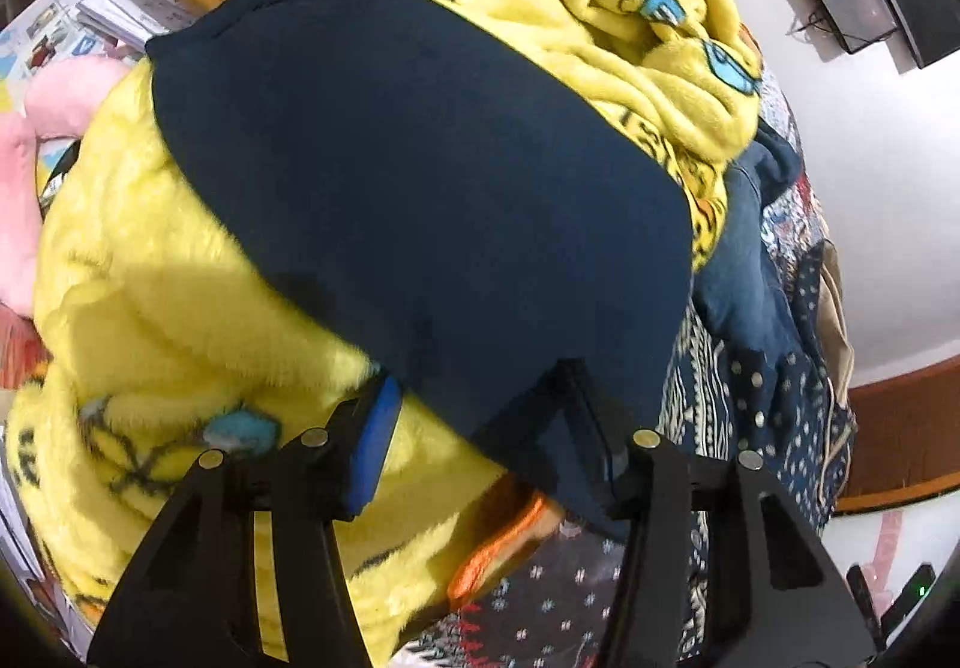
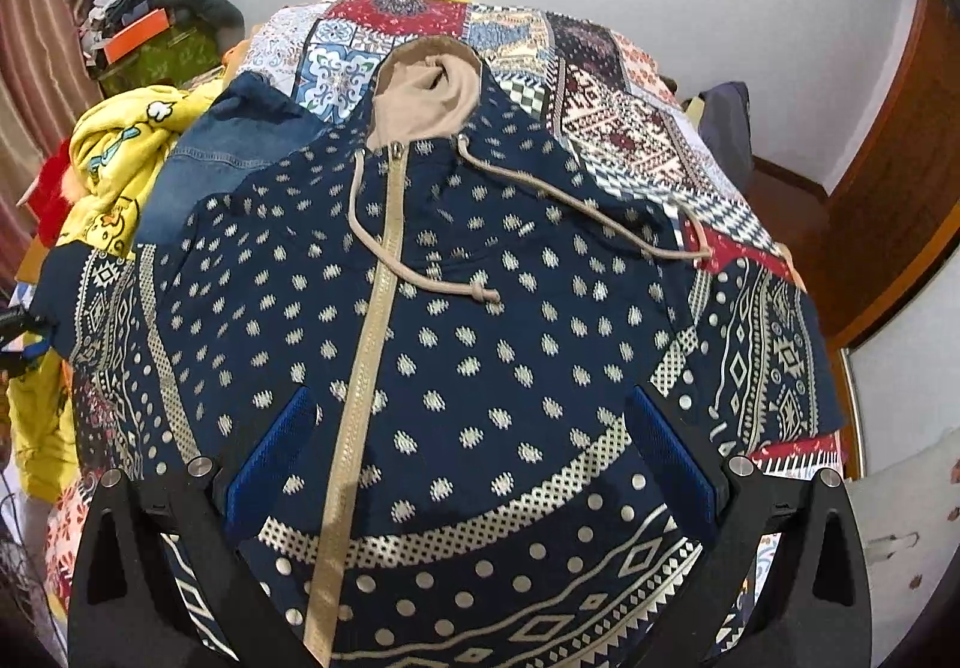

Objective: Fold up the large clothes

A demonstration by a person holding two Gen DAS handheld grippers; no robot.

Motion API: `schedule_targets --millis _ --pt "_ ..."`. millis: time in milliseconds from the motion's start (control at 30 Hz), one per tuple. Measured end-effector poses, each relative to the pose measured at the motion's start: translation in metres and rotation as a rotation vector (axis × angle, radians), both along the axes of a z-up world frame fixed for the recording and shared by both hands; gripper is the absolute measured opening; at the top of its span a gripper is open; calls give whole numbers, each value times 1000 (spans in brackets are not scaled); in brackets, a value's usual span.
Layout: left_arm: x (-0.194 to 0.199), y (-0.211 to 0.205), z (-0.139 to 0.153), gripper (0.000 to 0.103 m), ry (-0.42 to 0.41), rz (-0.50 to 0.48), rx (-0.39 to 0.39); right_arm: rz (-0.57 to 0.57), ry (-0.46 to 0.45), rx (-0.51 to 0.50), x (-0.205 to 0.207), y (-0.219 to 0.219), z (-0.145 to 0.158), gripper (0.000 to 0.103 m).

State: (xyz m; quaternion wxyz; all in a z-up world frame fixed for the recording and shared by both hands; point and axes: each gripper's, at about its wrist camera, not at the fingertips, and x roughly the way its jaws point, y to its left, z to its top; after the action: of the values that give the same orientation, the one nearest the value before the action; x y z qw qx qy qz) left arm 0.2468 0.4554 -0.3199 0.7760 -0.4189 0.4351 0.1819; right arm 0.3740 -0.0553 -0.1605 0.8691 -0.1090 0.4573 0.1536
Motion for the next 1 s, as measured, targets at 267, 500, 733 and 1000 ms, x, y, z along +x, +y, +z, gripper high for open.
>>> schedule_targets --millis 267,500,733,1000 --pt "25 -20 56 11 13 -34 279 -6 12 -5 -4 -20 -1 101" --pt "43 -74 159 5 -196 -134 449 -17 1 10 -6 -36 3 101" --pt "87 -174 237 5 -390 -318 517 -18 -25 50 -11 -49 12 101" --pt "139 -310 216 5 -392 -603 503 -47 -35 103 -14 -79 20 101"
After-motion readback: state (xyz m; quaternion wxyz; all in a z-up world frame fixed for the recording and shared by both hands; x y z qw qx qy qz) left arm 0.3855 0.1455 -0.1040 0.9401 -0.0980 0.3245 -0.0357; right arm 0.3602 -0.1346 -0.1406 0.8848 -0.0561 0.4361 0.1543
